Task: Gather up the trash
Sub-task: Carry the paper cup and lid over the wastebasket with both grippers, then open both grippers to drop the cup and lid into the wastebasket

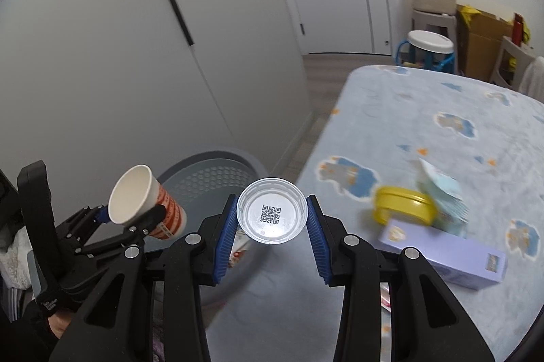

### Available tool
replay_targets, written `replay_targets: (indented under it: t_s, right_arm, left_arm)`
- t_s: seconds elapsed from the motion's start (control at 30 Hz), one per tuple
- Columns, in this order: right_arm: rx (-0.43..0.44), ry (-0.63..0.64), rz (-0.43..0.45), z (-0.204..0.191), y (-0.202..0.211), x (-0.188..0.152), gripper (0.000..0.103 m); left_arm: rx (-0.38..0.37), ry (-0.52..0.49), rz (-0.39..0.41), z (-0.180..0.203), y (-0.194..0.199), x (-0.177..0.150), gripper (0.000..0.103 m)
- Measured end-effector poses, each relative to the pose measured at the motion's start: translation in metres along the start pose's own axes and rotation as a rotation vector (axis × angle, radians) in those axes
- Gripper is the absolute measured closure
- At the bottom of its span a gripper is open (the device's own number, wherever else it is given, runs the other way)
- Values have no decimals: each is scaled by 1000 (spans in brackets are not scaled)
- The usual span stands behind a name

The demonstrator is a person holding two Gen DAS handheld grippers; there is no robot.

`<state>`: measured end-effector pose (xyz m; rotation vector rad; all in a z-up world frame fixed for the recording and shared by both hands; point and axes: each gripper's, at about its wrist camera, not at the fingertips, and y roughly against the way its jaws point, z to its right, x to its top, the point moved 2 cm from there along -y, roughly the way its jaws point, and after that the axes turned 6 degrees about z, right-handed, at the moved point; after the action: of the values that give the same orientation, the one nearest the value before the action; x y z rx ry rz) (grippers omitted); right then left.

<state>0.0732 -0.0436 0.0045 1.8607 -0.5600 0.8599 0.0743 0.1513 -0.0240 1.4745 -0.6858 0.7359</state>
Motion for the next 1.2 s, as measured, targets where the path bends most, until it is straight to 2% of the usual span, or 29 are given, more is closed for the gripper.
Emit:
replay_targets:
  t_s: [0.33, 0.6, 0.83, 0.97, 1.2]
  right_arm:
    - [101, 48, -76, -31, -47, -8, 63]
    - [121, 55, -116, -32, -64, -12, 63]
    - [124, 65, -107, -35, -68, -12, 61]
    - [121, 61, -85, -34, -67, -9, 49]
    - [115, 55, -87, -30, -67, -9, 47]
  left_arm:
    - [90, 20, -5, -25, -4, -6, 41]
    - [95, 26, -29, -29, -11, -8, 41]
    - [100, 33, -38, -32, -14, -9, 40]
    - [104, 46, -31, -37, -11, -9, 32]
    - [137, 47, -34, -42, -13, -9, 31]
